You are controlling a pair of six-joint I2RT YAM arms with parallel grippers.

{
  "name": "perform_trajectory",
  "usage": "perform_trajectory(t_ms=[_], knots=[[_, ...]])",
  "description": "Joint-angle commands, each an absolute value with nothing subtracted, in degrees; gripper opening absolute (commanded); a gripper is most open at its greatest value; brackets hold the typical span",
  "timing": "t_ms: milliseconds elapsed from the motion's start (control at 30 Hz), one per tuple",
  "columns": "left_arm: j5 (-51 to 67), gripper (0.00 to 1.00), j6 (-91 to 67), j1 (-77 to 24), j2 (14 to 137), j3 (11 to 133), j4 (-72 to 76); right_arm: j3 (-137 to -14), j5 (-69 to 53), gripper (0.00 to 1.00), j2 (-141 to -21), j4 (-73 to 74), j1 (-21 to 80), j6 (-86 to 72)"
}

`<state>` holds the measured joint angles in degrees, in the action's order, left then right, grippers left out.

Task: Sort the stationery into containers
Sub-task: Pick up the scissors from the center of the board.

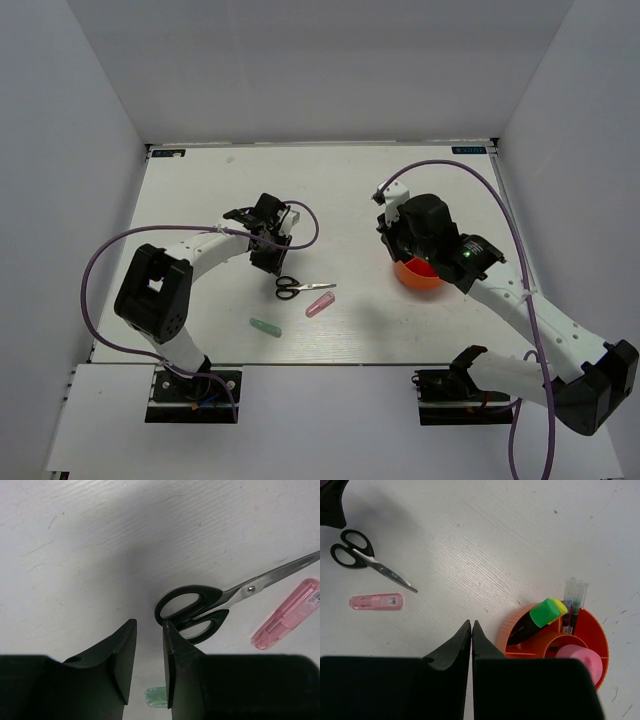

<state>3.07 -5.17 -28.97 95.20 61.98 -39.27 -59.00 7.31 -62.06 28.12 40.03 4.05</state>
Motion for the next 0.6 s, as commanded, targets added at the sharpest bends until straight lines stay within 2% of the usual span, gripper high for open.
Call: perform_trajectory(t_ms=[0,567], knots=[[5.27,0.38,-5.8,-28.83,94.75,62.31,-38.41,-58.45,6.24,0.05,-60.64,26.02,39.38,3.08],[5.54,0.37,-6.33,-29.62,98.26,62.4,-36.39,-58.27,4.31,0.05,-60.38,26.19,37.53,2.55]])
